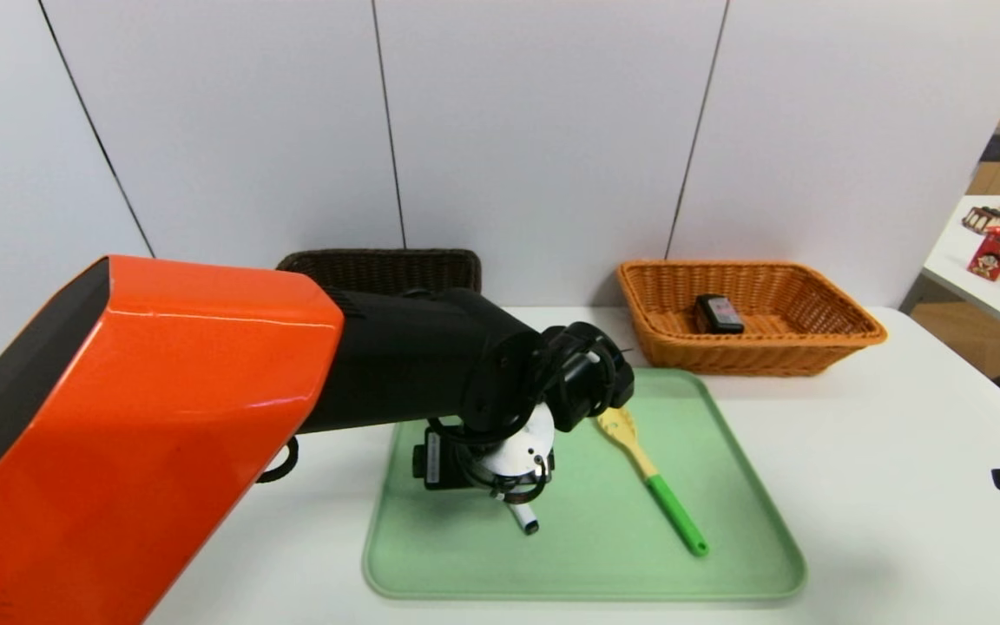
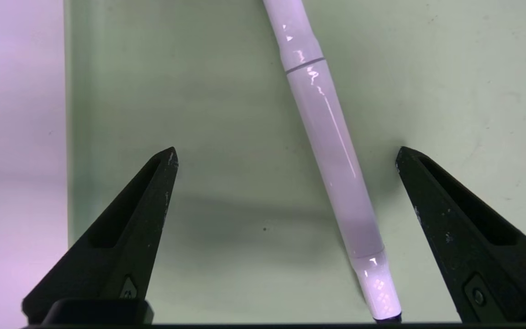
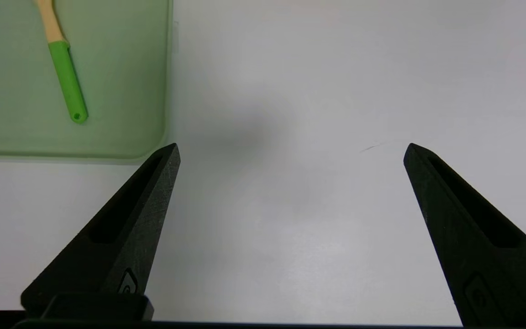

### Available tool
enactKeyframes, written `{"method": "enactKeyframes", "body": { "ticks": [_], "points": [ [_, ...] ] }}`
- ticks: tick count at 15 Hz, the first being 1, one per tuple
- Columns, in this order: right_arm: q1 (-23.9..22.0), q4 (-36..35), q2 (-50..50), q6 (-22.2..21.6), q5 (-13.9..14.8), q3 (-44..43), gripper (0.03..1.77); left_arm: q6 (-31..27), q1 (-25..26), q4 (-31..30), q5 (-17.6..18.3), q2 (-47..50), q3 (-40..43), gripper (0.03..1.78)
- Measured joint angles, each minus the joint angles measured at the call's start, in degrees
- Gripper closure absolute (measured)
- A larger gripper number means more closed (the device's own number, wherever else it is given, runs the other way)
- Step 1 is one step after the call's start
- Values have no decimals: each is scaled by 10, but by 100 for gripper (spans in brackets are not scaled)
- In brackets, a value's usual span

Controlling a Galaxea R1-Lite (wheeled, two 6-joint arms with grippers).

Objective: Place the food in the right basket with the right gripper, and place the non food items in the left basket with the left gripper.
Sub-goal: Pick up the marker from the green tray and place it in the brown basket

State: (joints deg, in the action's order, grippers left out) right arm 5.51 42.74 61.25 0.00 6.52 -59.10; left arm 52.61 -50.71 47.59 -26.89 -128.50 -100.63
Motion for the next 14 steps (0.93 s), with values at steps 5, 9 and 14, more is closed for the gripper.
{"method": "enactKeyframes", "body": {
  "ticks": [5,9,14],
  "points": [
    [0,0,2,0,1,-3,10,0,10,6,2,6,9,12],
    [2,0,3,0,0,1,10,-1,19,15,-3,16,22,12],
    [10,1,3,0,0,6,10,0,23,22,-3,22,27,12]
  ]
}}
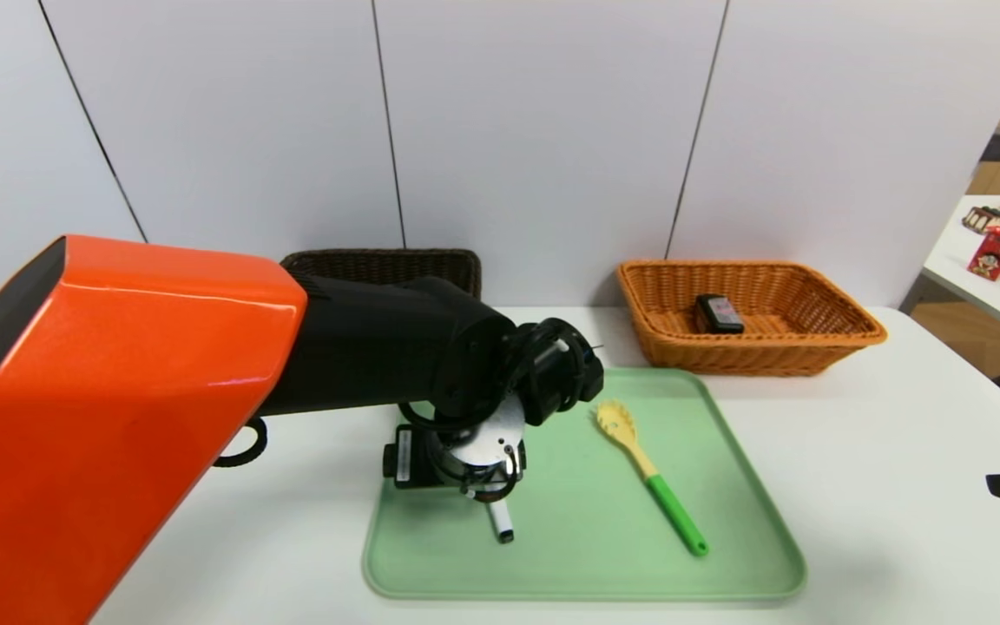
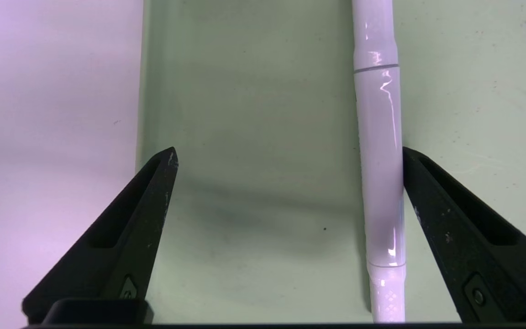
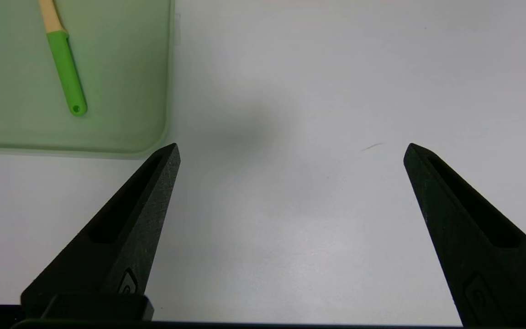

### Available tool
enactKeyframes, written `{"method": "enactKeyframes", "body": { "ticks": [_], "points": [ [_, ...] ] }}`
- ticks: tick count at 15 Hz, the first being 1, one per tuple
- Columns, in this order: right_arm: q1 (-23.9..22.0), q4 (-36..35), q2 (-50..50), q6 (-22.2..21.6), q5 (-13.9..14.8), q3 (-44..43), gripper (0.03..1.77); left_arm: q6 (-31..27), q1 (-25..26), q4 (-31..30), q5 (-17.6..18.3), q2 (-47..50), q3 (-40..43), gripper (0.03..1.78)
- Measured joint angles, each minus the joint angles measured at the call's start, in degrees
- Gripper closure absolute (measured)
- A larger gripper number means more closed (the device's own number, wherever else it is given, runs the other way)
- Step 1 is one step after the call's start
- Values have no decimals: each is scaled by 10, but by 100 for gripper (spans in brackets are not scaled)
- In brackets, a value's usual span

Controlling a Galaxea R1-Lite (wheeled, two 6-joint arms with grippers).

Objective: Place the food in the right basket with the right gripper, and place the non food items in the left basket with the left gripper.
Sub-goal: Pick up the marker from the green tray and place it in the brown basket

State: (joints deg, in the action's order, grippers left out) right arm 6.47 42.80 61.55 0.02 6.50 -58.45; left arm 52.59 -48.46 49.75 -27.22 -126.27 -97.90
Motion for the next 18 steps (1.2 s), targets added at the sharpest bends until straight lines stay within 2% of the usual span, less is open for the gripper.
{"method": "enactKeyframes", "body": {
  "ticks": [7,11,18],
  "points": [
    [6,0,0,0,0,9,10,7,-14,-5,3,-10,-26,12],
    [9,-1,0,0,-1,18,10,49,-16,-5,40,-21,-57,12],
    [10,0,5,0,-3,21,10,55,-15,-4,45,-25,-63,12]
  ]
}}
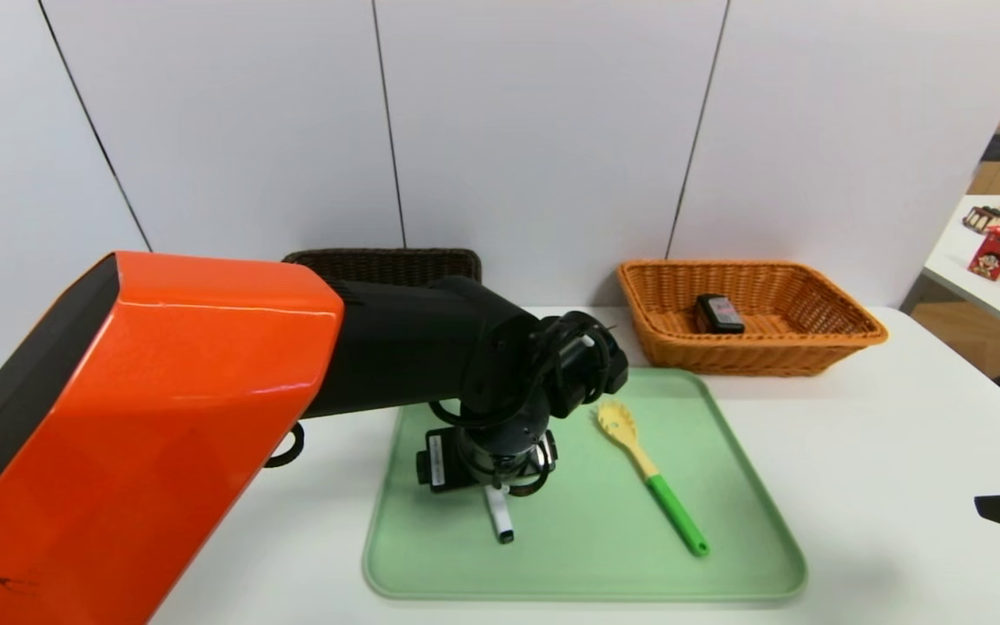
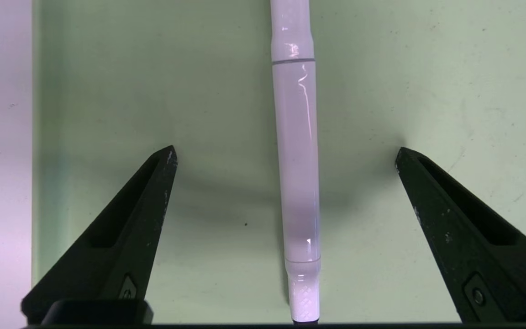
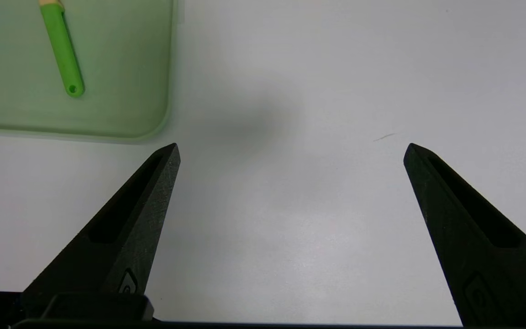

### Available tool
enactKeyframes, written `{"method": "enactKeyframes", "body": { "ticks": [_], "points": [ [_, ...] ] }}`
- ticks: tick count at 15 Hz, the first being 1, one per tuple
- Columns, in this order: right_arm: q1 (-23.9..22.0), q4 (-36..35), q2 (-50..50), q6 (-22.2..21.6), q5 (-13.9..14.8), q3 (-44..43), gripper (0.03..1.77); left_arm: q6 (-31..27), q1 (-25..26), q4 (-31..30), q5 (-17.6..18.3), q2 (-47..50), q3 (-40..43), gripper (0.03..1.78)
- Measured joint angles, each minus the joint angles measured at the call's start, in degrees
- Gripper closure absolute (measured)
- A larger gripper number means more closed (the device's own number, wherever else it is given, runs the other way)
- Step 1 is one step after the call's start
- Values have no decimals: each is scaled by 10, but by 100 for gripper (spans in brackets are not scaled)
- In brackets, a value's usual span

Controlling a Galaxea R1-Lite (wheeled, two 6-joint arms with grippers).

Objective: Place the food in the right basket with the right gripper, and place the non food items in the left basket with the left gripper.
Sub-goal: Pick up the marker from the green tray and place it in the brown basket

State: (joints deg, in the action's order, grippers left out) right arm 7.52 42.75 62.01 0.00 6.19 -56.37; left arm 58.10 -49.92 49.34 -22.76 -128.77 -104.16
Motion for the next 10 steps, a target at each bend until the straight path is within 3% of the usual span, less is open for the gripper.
{"method": "enactKeyframes", "body": {
  "ticks": [10],
  "points": [
    [0,0,1,0,0,0,10,1,5,1,-2,-3,2,12]
  ]
}}
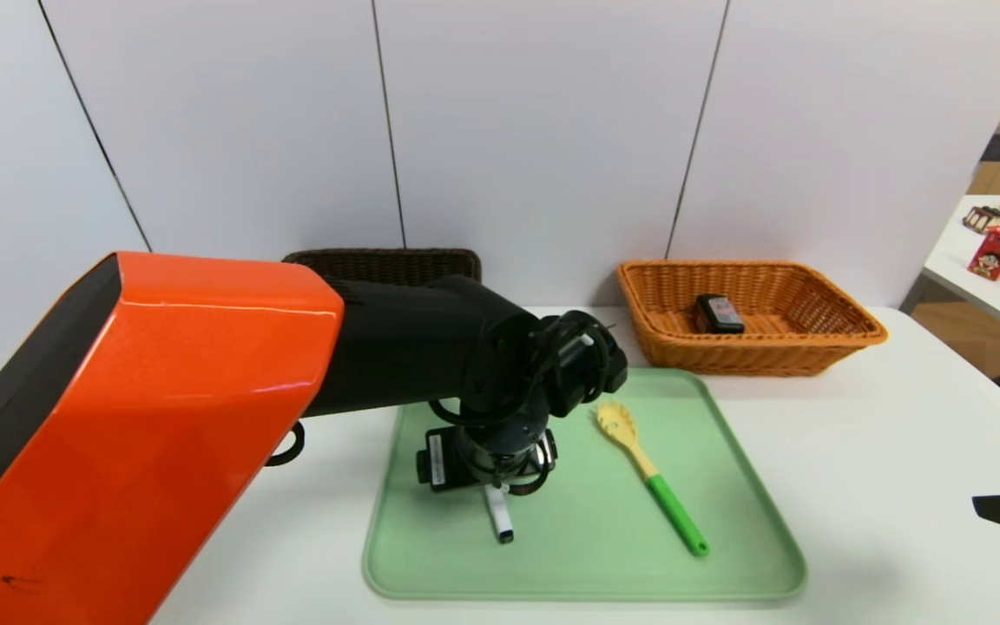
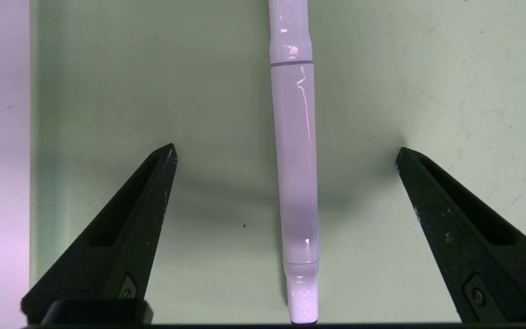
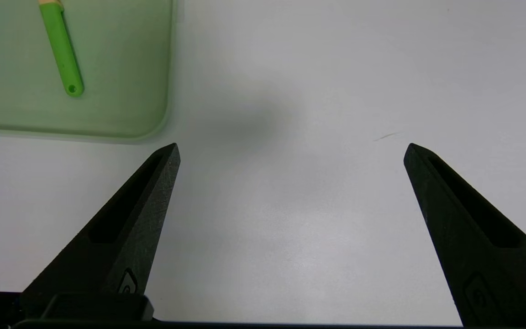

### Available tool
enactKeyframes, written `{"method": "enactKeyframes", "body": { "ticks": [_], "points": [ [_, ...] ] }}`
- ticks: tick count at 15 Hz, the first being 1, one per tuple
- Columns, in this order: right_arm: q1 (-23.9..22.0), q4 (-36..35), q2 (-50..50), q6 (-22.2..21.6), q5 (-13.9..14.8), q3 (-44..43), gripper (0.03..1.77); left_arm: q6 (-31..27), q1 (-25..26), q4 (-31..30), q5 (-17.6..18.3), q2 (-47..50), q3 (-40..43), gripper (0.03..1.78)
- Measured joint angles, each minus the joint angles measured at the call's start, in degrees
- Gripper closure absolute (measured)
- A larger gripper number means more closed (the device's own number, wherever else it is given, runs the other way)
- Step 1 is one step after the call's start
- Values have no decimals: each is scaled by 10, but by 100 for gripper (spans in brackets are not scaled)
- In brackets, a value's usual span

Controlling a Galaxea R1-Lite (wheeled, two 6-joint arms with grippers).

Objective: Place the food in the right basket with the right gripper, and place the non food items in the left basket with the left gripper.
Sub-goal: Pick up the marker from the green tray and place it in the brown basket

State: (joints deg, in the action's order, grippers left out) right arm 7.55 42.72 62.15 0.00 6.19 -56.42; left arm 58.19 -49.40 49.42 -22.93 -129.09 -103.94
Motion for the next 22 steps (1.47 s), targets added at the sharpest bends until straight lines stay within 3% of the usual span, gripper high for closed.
{"method": "enactKeyframes", "body": {
  "ticks": [7,12,16,17,18,22],
  "points": [
    [1,0,1,0,-2,1,10,0,1,2,-3,4,4,12],
    [4,0,4,0,-3,1,10,0,1,11,-4,10,7,74],
    [7,0,5,0,-2,1,10,0,2,10,-4,11,7,111],
    [7,0,5,0,-2,1,10,0,1,10,-4,11,7,147],
    [7,0,5,0,-2,1,10,0,1,10,-4,11,7,161],
    [7,0,6,0,-2,0,10,0,1,10,-4,11,7,161]
  ]
}}
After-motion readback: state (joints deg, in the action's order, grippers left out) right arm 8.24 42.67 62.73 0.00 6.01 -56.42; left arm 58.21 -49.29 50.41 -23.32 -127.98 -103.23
